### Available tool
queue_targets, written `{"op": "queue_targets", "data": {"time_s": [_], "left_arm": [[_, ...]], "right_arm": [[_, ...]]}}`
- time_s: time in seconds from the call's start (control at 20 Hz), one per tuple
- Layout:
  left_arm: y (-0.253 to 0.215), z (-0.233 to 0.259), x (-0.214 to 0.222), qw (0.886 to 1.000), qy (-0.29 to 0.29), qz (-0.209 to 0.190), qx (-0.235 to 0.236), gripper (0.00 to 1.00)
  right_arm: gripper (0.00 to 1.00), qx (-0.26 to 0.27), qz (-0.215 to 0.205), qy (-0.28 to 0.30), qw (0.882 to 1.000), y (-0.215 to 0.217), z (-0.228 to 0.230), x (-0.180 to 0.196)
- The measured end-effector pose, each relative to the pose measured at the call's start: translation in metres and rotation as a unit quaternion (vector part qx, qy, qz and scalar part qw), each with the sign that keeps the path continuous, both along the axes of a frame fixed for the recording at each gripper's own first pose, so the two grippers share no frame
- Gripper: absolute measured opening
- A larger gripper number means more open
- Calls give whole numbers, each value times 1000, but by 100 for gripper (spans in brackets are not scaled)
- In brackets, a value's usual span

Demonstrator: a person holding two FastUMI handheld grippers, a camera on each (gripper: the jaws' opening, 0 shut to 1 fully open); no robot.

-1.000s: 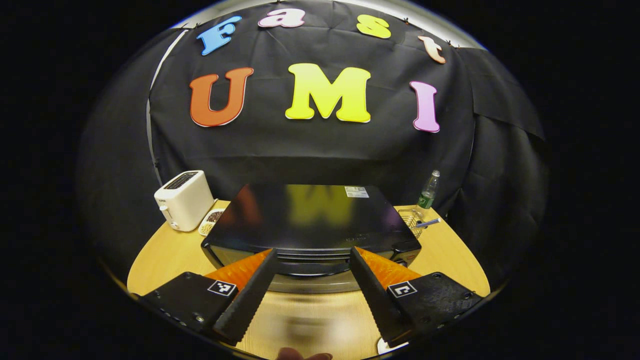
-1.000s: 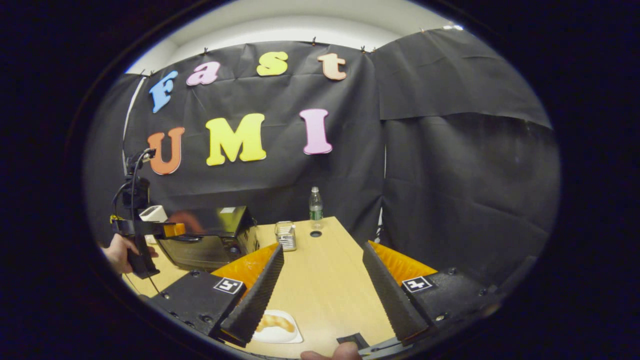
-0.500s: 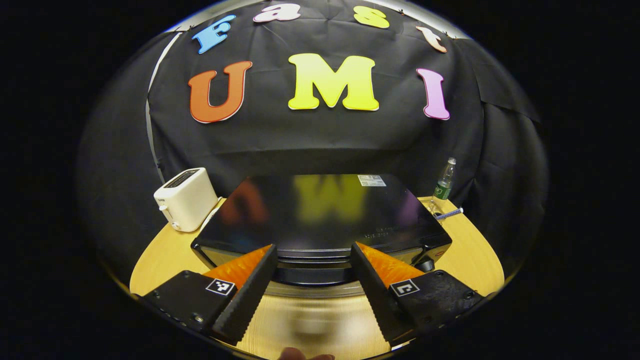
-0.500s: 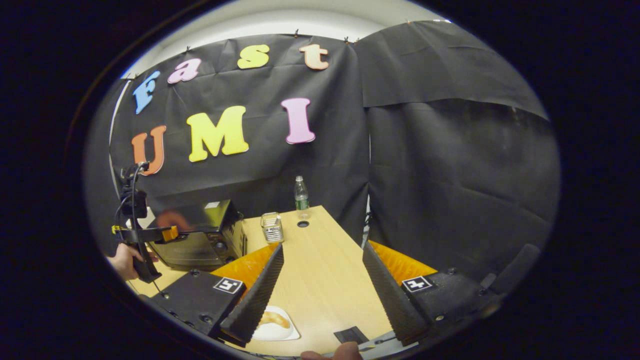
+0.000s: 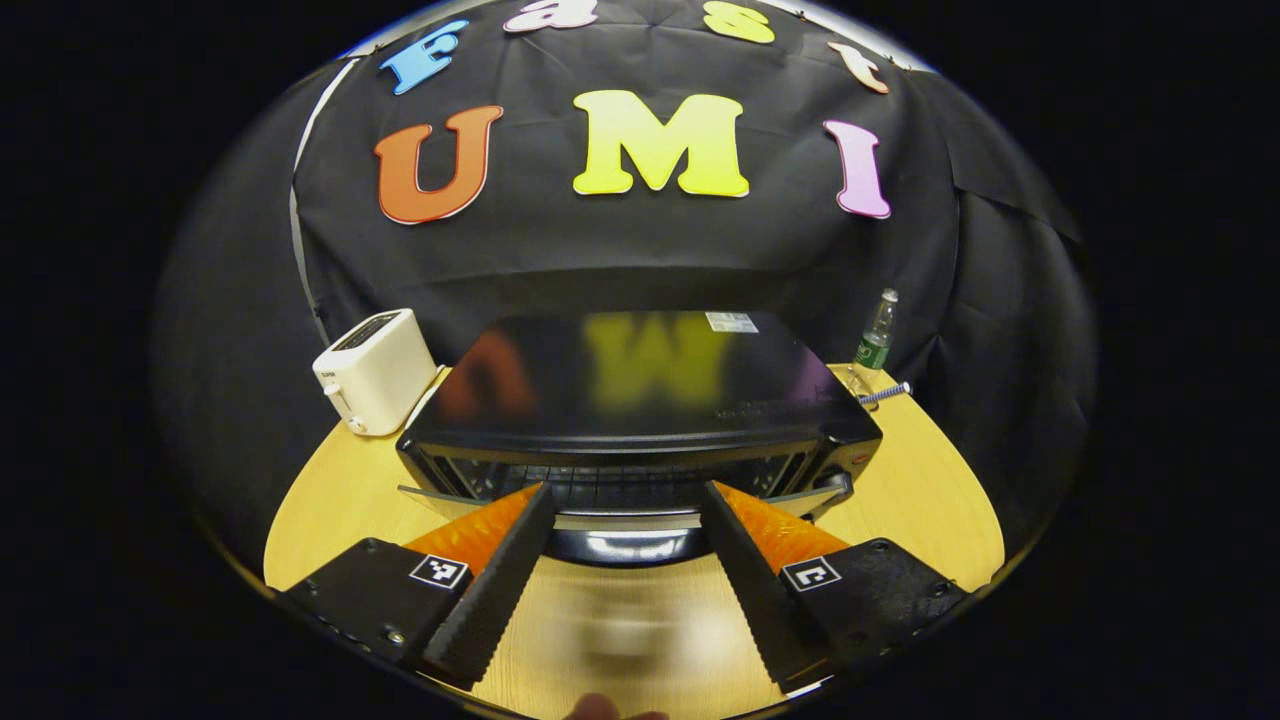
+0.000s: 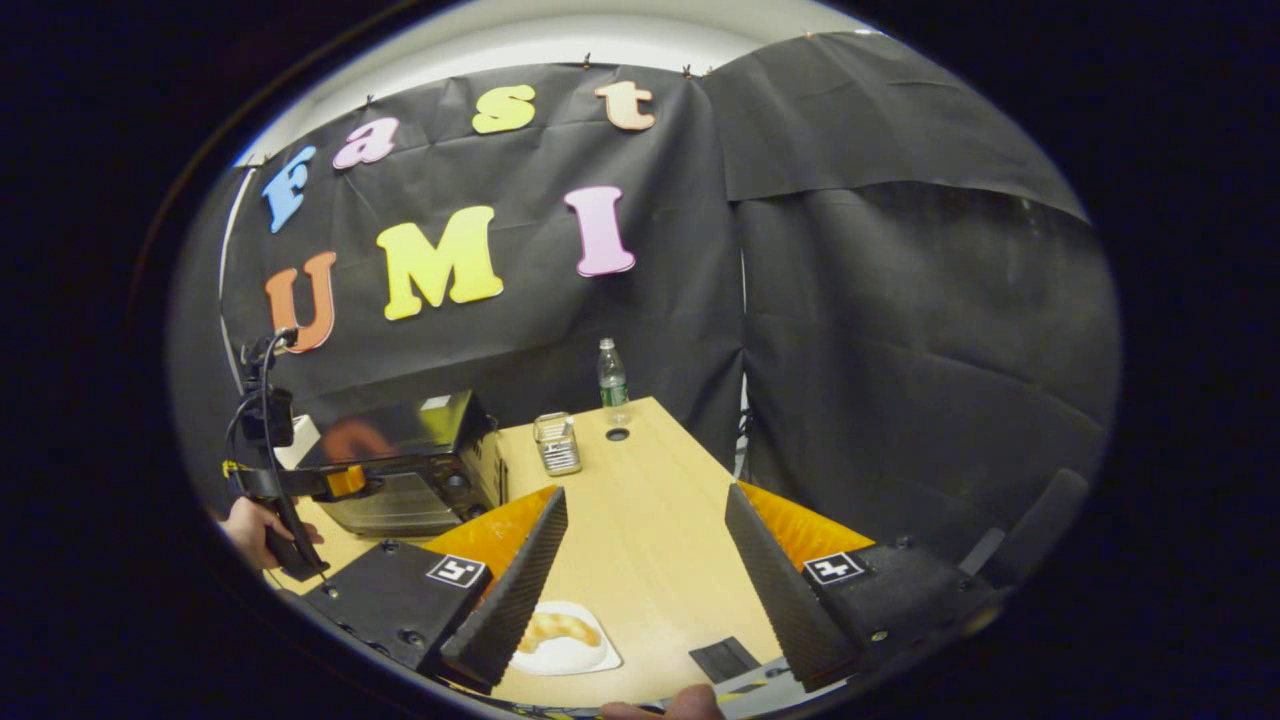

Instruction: Open the electric oven with the left hand, put the food in, and close the electric oven.

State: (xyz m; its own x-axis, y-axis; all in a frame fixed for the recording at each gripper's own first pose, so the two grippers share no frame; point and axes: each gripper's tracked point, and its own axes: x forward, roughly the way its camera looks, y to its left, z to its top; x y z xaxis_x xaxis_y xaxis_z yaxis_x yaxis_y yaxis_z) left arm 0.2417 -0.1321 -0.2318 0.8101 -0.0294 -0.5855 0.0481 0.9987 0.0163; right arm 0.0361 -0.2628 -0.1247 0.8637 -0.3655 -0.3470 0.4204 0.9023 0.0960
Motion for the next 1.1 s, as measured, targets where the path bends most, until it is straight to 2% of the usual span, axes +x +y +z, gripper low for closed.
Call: {"op": "queue_targets", "data": {"time_s": [0.35, 0.7, 0.9, 1.1], "left_arm": [[1, -21, -46, 1000, 24, -6, -9, 98], [3, -50, -79, 997, 73, -7, -12, 97], [3, -87, -107, 990, 136, -7, -28, 96], [4, -114, -111, 984, 174, 3, -36, 93]], "right_arm": [[100, -6, 27, 6, 1000, 28, 1, -9], [97, -14, 31, 25, 999, 30, -8, -25], [97, -20, 41, 39, 998, 36, -12, -26], [97, -20, 61, 61, 996, 46, -24, -25]]}}
